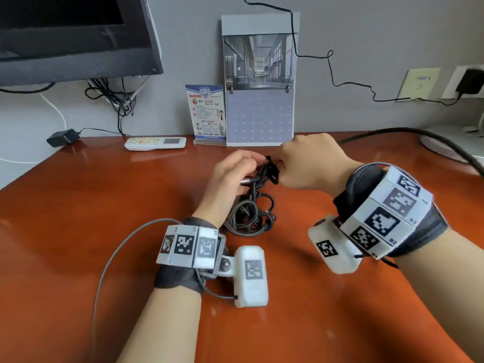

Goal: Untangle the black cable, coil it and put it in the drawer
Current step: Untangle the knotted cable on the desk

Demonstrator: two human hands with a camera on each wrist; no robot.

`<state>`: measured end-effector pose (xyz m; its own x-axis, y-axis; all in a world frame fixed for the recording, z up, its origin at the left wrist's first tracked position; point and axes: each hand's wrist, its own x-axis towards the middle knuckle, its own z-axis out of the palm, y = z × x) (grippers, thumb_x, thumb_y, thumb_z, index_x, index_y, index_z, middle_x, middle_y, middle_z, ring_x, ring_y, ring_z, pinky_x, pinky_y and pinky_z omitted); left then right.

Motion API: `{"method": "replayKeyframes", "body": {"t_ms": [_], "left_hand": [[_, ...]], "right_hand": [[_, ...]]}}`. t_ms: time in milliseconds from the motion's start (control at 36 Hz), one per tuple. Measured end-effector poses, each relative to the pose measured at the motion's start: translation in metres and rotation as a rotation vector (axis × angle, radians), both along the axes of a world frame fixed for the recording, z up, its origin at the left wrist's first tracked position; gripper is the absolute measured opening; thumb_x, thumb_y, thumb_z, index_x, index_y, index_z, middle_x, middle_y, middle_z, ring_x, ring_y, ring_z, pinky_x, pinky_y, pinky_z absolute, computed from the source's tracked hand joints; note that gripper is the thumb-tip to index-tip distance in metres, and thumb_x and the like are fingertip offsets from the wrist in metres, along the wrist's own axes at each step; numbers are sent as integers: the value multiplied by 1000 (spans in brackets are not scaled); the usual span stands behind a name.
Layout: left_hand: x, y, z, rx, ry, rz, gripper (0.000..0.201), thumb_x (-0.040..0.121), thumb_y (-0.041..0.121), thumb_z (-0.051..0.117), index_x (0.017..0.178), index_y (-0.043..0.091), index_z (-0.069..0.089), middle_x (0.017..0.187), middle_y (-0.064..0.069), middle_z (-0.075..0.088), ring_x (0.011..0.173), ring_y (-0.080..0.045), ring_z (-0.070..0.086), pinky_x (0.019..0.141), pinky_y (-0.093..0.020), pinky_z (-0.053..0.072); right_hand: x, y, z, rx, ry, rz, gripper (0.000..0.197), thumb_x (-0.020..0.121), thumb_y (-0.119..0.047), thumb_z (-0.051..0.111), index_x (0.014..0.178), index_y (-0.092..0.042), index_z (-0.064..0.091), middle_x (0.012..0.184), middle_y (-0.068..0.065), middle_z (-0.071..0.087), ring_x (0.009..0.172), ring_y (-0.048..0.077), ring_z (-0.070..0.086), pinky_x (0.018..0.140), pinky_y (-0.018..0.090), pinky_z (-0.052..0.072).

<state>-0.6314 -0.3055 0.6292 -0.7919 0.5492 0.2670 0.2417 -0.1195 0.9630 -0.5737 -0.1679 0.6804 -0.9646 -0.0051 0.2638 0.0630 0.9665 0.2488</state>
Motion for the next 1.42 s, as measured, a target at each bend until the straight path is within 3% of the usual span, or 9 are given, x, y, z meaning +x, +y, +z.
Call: {"method": "replayKeyframes", "body": {"t_ms": [222,389,528,667,778,889,1167,1250,1417], "left_hand": [[3,2,9,-199,136,-140,53,67,7,68,112,32,56,116,18,58,107,19,48,79,3,38],[-2,0,4,-147,84,-2,47,78,-8,62,112,25,60,106,18,62,93,-5,67,82,-23,53],[-5,-4,-3,-45,-5,36,41,79,-5,67,110,22,63,109,10,68,92,1,66,74,-10,49],[-1,6,-9,43,-37,154,56,76,-8,65,121,24,53,112,13,66,89,-5,66,76,-22,53],[0,12,-17,61,-56,261,74,71,-5,70,127,36,44,119,15,60,112,-9,56,91,-29,50],[-1,14,-19,94,-143,315,76,71,3,76,133,31,42,122,11,56,108,-1,55,91,-23,48],[-1,15,-20,-1,-99,358,30,69,8,76,89,30,73,83,10,73,76,-5,67,74,-22,53],[0,14,-21,-22,-73,436,26,65,11,77,53,33,71,62,9,69,63,-10,63,65,-28,52],[-1,17,-22,-48,-99,428,28,66,12,79,52,31,64,52,20,64,57,2,61,61,-15,51]], "right_hand": [[-4,14,3,-238,-1,-125,24,82,-29,47,90,-23,69,83,5,63,78,30,57,64,29,38],[-4,19,-5,-371,10,-37,21,87,-27,48,72,-24,64,73,-3,62,76,25,56,62,30,38],[-4,23,-20,-780,24,135,16,86,-20,58,72,-20,66,73,3,67,74,24,61,74,36,48],[-8,15,-30,-842,185,66,23,84,-18,57,67,-4,62,51,2,42,50,12,33,48,22,30],[-10,13,-31,-893,211,40,28,86,-18,56,63,-2,56,47,-2,33,45,11,29,42,19,24],[-12,12,-30,-970,249,10,37,87,-18,57,55,-11,41,47,-4,28,42,10,24,39,19,19],[-9,13,-24,-1016,80,-10,36,89,-23,54,54,-17,47,44,-10,36,42,7,30,39,18,24],[-3,13,-21,-819,65,19,31,91,-27,51,63,-14,50,53,-2,40,57,18,37,52,29,29],[6,15,-16,-435,169,-17,29,92,-32,46,64,-23,49,65,2,55,73,29,50,54,31,28]]}}
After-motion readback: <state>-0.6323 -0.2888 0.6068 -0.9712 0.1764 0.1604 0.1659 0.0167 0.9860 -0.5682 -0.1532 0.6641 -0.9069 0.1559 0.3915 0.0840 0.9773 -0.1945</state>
